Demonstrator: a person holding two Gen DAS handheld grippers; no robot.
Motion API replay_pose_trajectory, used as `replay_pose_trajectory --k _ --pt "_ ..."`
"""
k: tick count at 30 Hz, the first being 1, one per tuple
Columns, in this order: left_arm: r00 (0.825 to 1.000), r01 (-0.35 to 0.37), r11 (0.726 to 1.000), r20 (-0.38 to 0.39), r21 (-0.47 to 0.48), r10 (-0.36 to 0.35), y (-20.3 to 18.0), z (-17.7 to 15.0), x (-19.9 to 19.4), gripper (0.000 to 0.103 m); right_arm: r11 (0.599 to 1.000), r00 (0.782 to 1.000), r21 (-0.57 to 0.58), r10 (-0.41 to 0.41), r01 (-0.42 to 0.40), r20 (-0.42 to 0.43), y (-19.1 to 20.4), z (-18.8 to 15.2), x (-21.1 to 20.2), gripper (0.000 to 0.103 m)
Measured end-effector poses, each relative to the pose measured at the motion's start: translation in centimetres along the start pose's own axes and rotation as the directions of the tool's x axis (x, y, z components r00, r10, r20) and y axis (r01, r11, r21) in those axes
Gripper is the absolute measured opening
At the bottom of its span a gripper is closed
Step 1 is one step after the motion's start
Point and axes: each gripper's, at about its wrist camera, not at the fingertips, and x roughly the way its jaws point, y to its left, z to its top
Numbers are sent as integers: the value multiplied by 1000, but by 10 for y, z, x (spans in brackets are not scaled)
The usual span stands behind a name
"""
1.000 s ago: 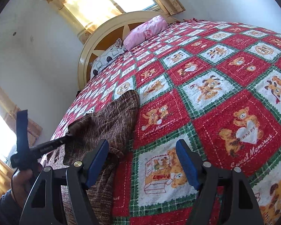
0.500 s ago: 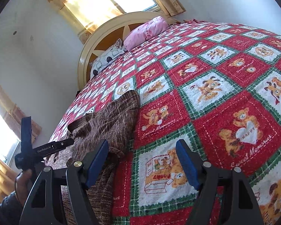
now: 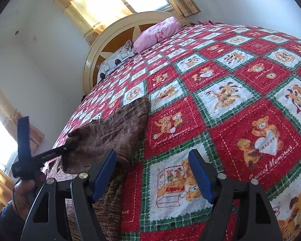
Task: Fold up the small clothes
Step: 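Carry the held sleeve across the sweater chest toward the other sleeve, then open the right tool to release the sleeve on the chest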
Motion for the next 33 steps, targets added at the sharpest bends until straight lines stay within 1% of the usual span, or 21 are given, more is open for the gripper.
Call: replay_pose_trajectory --k 3,6,8,9,11,12,13,15,17,18,19,21,23,25,26,27,29,30,32,33 --pt "1000 -27 1000 -7 -8 26 13 -3 5 6 1000 1000 -1 -1 1 -5 0 0 1 75" --pt "998 -24 1000 -57 1 24 17 -12 22 7 1000 1000 -4 -6 6 -15 1 0 3 75" --pt "996 -46 999 -70 2 46 16 -19 28 13 1000 1000 -5 -7 7 -22 1 0 5 75" --pt "995 -71 997 -67 5 71 15 -21 31 14 1000 999 -6 -12 12 -30 1 0 7 75" --pt "993 -109 994 -51 17 110 14 -23 30 23 1000 999 -9 -19 19 -44 1 -1 9 75" --pt "989 -140 990 -43 24 141 14 -23 30 33 1000 999 -15 -26 26 -46 2 -1 10 75" --pt "986 -161 987 -39 25 162 15 -23 28 41 999 998 -21 -31 30 -47 3 -1 10 75" --pt "987 -161 987 -22 21 161 19 -25 20 42 998 998 -43 -49 47 -41 8 -1 8 75" --pt "988 -154 988 4 31 154 19 -28 9 42 996 999 -81 -46 45 -20 16 -1 2 75" --pt "987 -159 986 15 43 158 19 -31 5 44 994 999 -103 -37 37 -4 21 -1 -3 75" --pt "987 -161 986 22 52 161 18 -35 3 50 990 1000 -135 -28 29 10 29 0 -7 75" --pt "984 -176 982 19 65 175 18 -42 5 56 980 1000 -199 -25 28 18 45 1 -9 75" --pt "980 -200 977 5 70 200 20 -47 12 56 971 1000 -237 -22 26 19 58 2 -8 75" --pt "982 -186 982 3 39 187 26 -49 13 57 956 1000 -294 -1 2 5 79 2 -1 75" --pt "983 -181 983 -2 23 182 28 -48 13 59 948 1000 -318 9 -10 -4 88 2 2 75" --pt "983 -182 983 -6 3 182 32 -48 14 62 936 999 -350 28 -34 -23 100 3 9 75" --pt "985 -170 985 -3 -17 170 35 -50 15 64 925 998 -376 45 -61 -51 113 5 22 75" --pt "986 -164 986 0 -20 164 36 -52 15 64 918 996 -391 42 -70 -78 120 5 34 75" --pt "989 -145 989 1 -35 145 38 -54 14 65 913 989 -404 0 -60 -147 123 2 54 75" --pt "991 -136 990 -1 -48 136 41 -55 14 67 914 982 -404 -36 -42 -184 120 -2 66 75"
